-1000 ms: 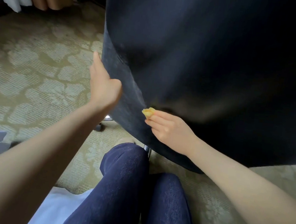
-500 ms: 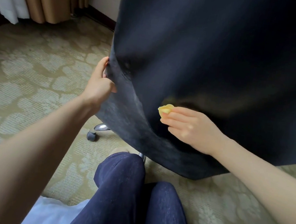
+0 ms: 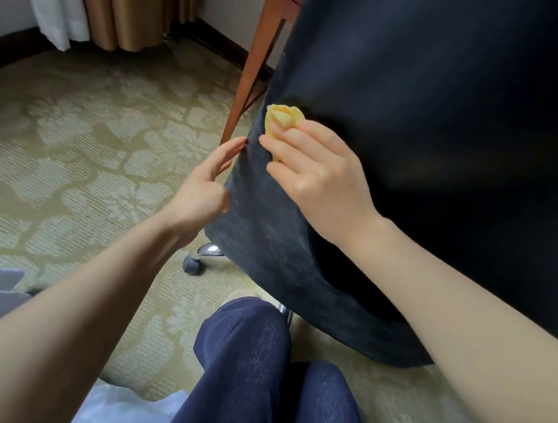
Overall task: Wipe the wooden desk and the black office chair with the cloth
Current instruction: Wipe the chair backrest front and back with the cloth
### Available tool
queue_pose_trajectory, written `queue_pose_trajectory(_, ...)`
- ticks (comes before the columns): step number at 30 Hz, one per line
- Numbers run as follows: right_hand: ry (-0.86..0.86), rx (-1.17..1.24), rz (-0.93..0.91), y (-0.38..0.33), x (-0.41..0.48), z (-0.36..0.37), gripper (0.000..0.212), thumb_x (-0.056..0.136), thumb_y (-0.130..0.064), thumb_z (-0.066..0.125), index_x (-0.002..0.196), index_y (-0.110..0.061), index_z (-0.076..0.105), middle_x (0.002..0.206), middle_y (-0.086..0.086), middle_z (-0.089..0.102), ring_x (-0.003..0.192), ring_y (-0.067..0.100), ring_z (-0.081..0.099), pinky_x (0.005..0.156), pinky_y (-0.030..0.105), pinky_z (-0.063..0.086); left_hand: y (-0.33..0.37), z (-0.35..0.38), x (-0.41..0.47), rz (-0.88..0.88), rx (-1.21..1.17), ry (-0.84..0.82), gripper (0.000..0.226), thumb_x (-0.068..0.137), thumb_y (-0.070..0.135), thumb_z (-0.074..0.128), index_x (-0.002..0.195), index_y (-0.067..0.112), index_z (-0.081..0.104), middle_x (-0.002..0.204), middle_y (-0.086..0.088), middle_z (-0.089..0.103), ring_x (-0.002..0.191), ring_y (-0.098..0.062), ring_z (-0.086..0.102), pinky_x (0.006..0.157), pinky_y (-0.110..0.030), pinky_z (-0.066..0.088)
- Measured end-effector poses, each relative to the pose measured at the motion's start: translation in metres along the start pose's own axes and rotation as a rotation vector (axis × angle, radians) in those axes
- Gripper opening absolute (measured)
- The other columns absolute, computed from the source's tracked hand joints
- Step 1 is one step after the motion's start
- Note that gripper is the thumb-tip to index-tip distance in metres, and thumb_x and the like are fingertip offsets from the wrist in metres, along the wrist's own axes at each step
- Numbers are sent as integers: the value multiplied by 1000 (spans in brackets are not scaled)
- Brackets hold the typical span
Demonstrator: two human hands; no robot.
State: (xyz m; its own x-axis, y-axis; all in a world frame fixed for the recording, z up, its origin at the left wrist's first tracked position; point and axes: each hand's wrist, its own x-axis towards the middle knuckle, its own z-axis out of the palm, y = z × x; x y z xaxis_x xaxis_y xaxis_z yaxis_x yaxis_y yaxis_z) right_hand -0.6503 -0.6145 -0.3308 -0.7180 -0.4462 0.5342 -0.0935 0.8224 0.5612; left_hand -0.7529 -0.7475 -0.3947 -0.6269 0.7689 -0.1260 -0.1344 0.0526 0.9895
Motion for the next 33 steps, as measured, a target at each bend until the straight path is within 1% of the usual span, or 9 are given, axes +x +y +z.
queue_pose_trajectory(3, -117, 45, -27, -18, -10, 23, 9, 86, 1, 64, 86, 1, 73, 102, 12, 72, 103, 23, 66, 104, 34, 42, -2, -2, -1, 1, 13, -3, 95, 64, -28, 29, 142, 26, 38, 145, 14, 39, 136, 0, 31, 112, -36, 33)
queue_pose_trajectory(7, -326, 96, -96, -37, -45, 36, 13, 84, -1, 65, 94, 3, 73, 105, 13, 71, 109, 24, 63, 116, 32, 23, -2, -4, -3, -14, 56, -1, 91, 66, -26, 30, 141, 25, 38, 142, 14, 40, 136, -4, 32, 111, -37, 33)
queue_pose_trajectory(9, -411, 121, -145, -42, -66, 33, 16, 82, -4, 70, 96, 1, 74, 108, 11, 70, 112, 22, 62, 117, 32, 18, 0, -2, -7, -20, 76, -1, 90, 68, -26, 30, 142, 25, 37, 140, 15, 41, 134, -3, 33, 101, -28, 40)
queue_pose_trajectory(13, -530, 146, -272, -41, -94, 8, 9, 73, -9, 79, 82, -9, 77, 106, 7, 71, 113, 21, 61, 112, 34, 33, 1, 1, -16, -35, 108, -15, 92, 70, -25, 30, 143, 30, 38, 138, 19, 41, 132, -3, 34, 72, -17, 48)
queue_pose_trajectory(17, -601, 101, -337, -34, -110, -19, 5, 75, -10, 77, 79, -13, 78, 107, 3, 71, 114, 17, 61, 118, 35, 15, -2, 5, -27, -50, 124, -19, 91, 71, -24, 31, 146, 28, 36, 147, 17, 37, 138, -3, 27, 99, -23, 40)
queue_pose_trajectory(19, -605, 106, -329, -27, -113, -36, 7, 79, -7, 72, 76, -12, 77, 107, 4, 71, 112, 18, 62, 117, 35, 18, -2, 9, -37, -56, 110, -54, 92, 72, -24, 31, 147, 29, 34, 149, 16, 35, 140, -5, 25, 97, -18, 37)
queue_pose_trajectory(23, -497, 79, -225, -8, -102, -72, 34, 96, -2, 44, 85, -6, 76, 115, 8, 68, 115, 21, 60, 114, 34, 26, -2, 17, -53, -89, 83, -97, 94, 72, -24, 31, 147, 33, 31, 149, 10, 36, 138, -6, 29, 62, 1, 42)
queue_pose_trajectory(28, -210, 46, -167, 11, -52, -107, 17, 92, 0, 59, 86, -1, 75, 114, 13, 68, 113, 25, 61, 102, 38, 45, -3, 25, -70, -92, 18, -97, 93, 70, -25, 28, 143, 31, 37, 143, 15, 42, 126, -5, 45, 67, -8, 47)
queue_pose_trajectory(33, 35, -75, -126, 11, -8, -108, 14, 89, -1, 64, 85, -6, 76, 112, 11, 69, 111, 22, 63, 100, 34, 46, -4, 29, -78, -80, -17, -105, 87, 71, -26, 26, 140, 25, 42, 140, 14, 47, 112, -10, 58, 63, -19, 43)
